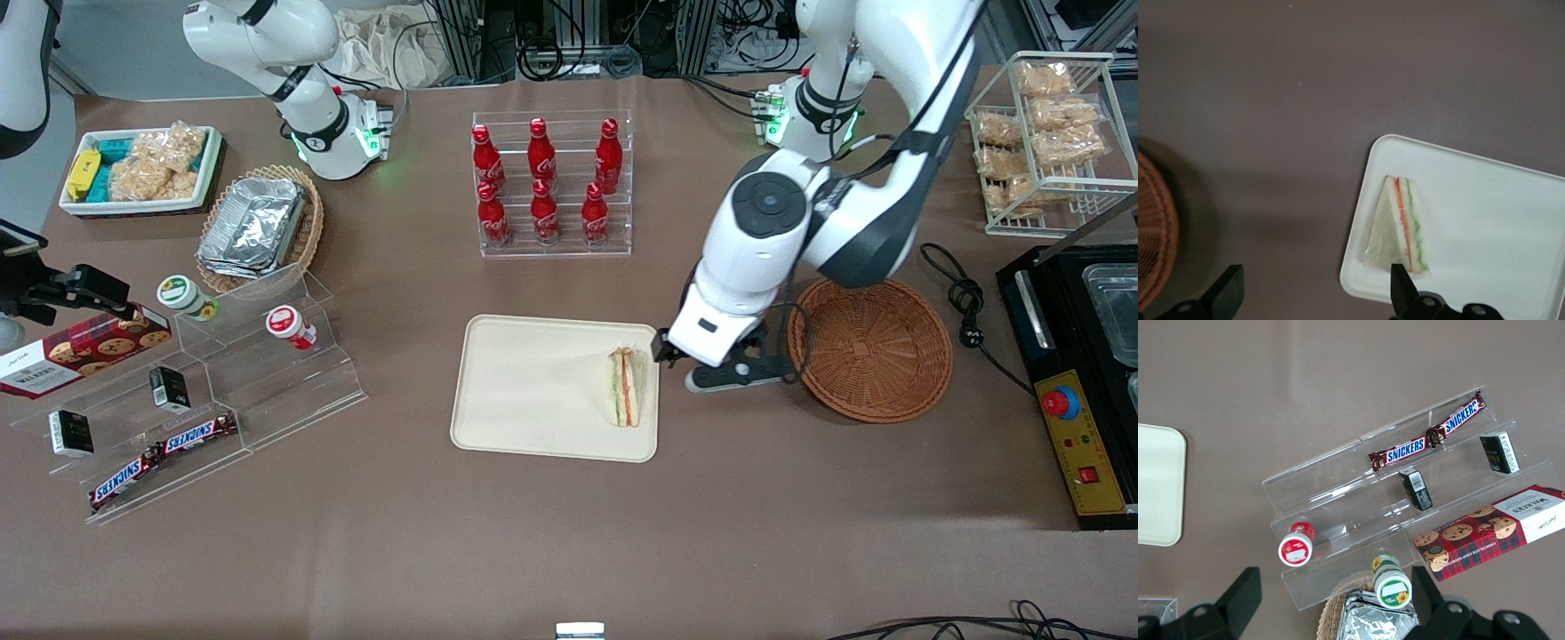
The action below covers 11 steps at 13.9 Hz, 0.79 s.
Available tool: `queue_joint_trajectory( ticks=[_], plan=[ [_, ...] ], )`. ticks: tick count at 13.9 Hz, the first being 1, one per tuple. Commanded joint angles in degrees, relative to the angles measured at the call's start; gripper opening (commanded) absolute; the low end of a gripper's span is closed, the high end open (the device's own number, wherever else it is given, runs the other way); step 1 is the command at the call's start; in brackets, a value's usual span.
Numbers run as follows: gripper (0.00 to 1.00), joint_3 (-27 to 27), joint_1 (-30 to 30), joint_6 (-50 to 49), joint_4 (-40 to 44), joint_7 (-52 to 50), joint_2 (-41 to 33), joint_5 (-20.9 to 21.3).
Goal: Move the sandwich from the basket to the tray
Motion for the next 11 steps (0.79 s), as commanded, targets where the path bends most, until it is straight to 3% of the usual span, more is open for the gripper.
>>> queue_joint_trajectory(
  ticks=[1,4,11],
  plan=[
    [0.99,-0.2,3.59,-8.08,3.38,6.78,-2.97,-5.23],
    [0.99,-0.11,8.17,-14.59,4.36,11.8,-7.1,-9.28],
    [0.99,-0.02,17.22,-25.06,4.01,20.25,-15.01,-14.12]
  ],
)
